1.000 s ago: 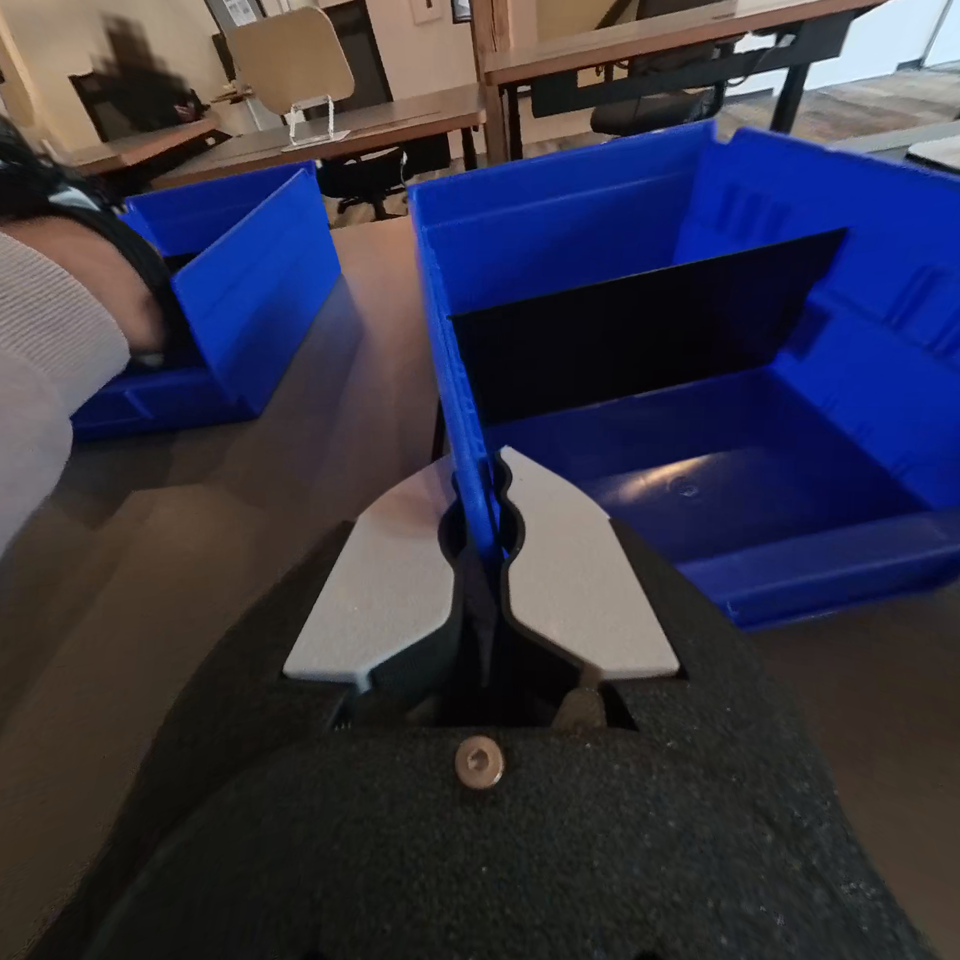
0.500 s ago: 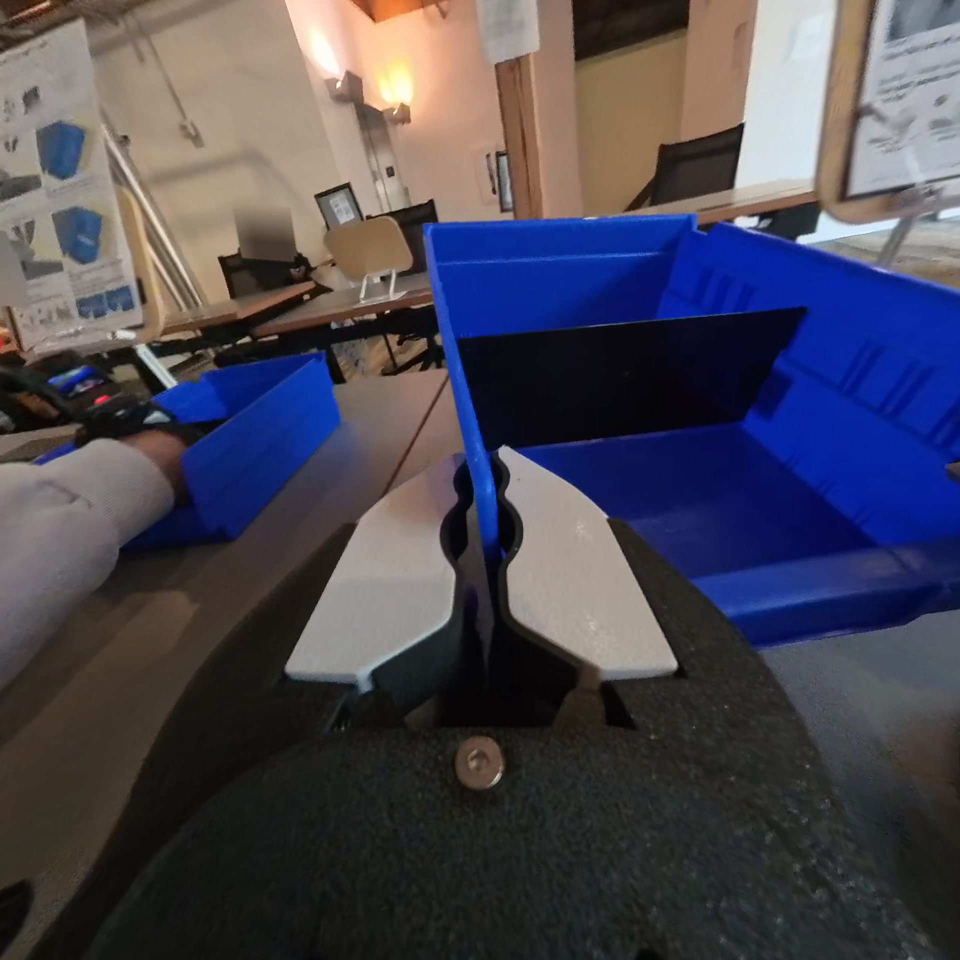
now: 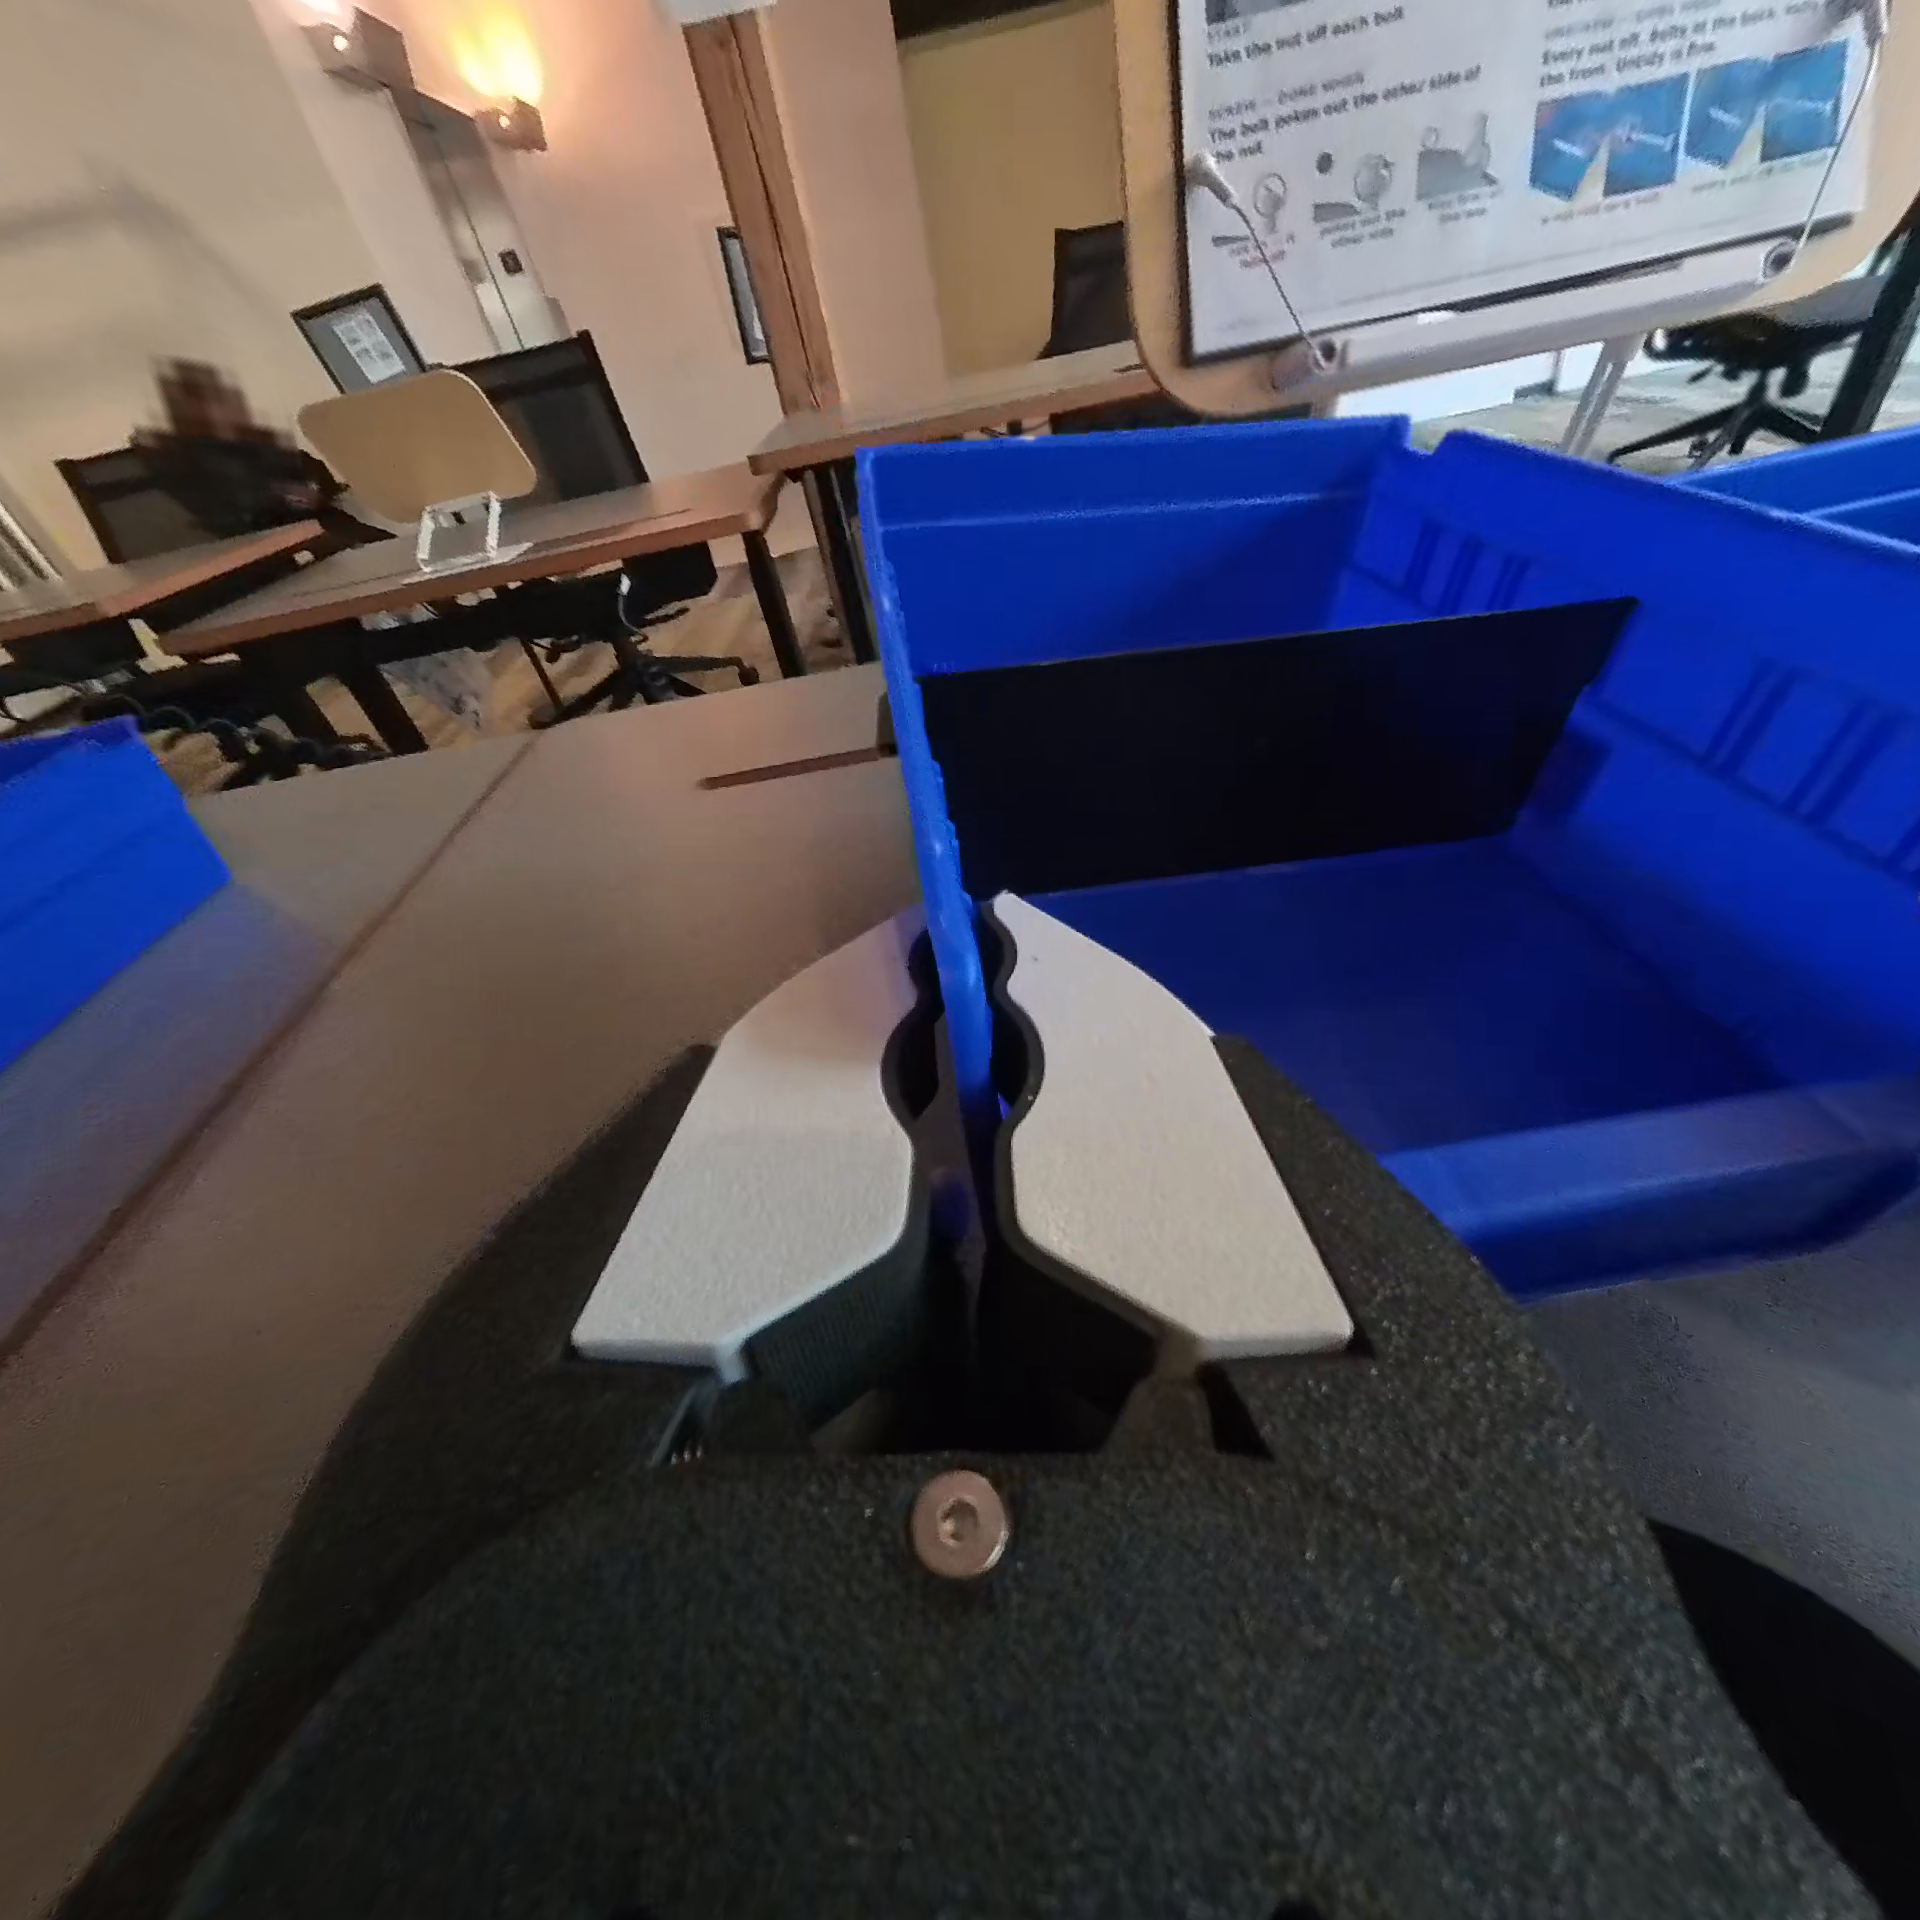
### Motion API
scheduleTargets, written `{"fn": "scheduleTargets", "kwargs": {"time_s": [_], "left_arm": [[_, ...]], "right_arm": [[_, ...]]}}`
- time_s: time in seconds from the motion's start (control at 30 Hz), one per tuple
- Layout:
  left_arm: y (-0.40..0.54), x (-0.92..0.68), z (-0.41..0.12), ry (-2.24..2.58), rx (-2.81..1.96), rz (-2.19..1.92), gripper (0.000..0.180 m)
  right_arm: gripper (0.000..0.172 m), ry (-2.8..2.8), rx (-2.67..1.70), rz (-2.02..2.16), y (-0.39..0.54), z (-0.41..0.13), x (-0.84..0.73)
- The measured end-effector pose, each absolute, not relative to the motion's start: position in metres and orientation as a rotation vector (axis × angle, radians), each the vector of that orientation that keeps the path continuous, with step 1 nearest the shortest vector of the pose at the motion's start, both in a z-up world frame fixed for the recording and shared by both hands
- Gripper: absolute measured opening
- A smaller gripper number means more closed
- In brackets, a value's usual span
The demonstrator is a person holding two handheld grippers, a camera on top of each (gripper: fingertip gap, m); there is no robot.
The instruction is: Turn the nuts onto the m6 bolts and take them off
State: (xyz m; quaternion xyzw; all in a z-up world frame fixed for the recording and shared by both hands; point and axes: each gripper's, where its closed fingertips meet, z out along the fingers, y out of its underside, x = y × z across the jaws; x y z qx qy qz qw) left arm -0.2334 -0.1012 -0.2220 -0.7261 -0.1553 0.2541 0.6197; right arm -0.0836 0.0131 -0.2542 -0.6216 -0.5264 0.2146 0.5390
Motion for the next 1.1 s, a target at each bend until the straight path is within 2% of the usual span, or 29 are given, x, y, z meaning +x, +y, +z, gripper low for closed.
{"fn": "scheduleTargets", "kwargs": {"time_s": [0.3, 0.9, 1.1], "left_arm": [[-0.075, -0.223, -0.250, -0.320, -1.737, 0.505, 0.005], [-0.066, -0.219, -0.271, -0.288, -1.798, 0.457, 0.009], [-0.067, -0.220, -0.275, -0.263, -1.811, 0.492, 0.015]], "right_arm": [[0.021, -1.230, -1.536, 0.470, 0.030, -0.278, -0.068], [0.020, -1.196, -1.548, 0.445, 0.039, -0.280, -0.064], [0.022, -1.182, -1.541, 0.484, 0.038, -0.281, -0.066]]}}
